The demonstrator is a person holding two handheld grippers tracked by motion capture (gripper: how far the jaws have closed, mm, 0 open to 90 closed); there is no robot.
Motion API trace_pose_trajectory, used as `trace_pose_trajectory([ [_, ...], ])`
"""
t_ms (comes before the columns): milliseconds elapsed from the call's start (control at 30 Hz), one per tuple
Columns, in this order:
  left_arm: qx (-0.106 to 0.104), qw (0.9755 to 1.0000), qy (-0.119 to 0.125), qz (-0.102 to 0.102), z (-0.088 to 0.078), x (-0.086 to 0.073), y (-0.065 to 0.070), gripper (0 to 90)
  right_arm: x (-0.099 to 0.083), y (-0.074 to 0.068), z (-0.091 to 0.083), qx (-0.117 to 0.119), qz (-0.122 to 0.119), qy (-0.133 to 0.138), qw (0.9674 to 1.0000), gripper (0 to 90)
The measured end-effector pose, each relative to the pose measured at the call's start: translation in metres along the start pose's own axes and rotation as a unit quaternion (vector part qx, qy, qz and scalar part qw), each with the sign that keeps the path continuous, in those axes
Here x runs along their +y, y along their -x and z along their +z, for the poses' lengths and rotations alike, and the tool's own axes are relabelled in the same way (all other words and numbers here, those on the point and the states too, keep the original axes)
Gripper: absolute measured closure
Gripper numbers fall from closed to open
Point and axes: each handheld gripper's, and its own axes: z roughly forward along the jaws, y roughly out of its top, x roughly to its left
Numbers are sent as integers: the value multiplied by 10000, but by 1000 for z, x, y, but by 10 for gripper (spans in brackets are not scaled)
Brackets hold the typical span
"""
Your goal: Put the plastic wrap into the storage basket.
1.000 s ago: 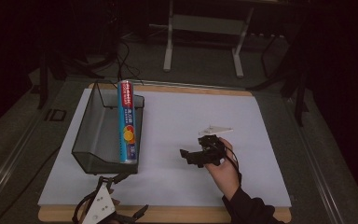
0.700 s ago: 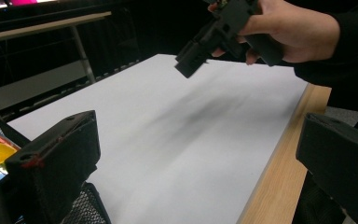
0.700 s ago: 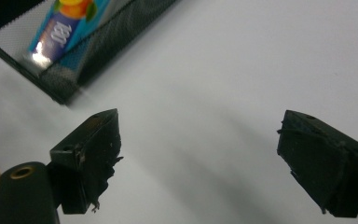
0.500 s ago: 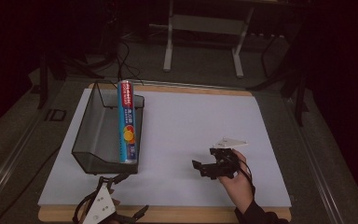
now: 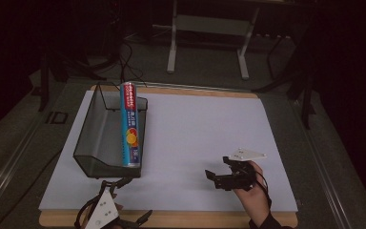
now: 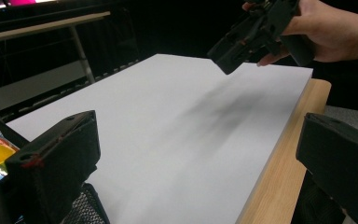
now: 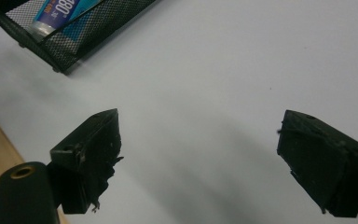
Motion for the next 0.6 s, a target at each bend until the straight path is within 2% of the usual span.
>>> trace_pose_trajectory([
  [200, 0, 10000, 0, 8, 0, 0, 0, 5, -11, 4, -7, -91, 31, -20, 10000, 133],
  [333, -12, 10000, 15, 20, -1, 1, 0, 5, -12, 9, -5, -122, 76, -12, 9999, 134],
  [400, -10, 10000, 10, 23, -1, 1, 0, 5, -15, 11, 3, -155, 29, -117, 9998, 134],
  [600, -14, 10000, 12, 24, -2, 1, -1, 4, -15, 11, 5, -164, -36, -133, 9998, 134],
])
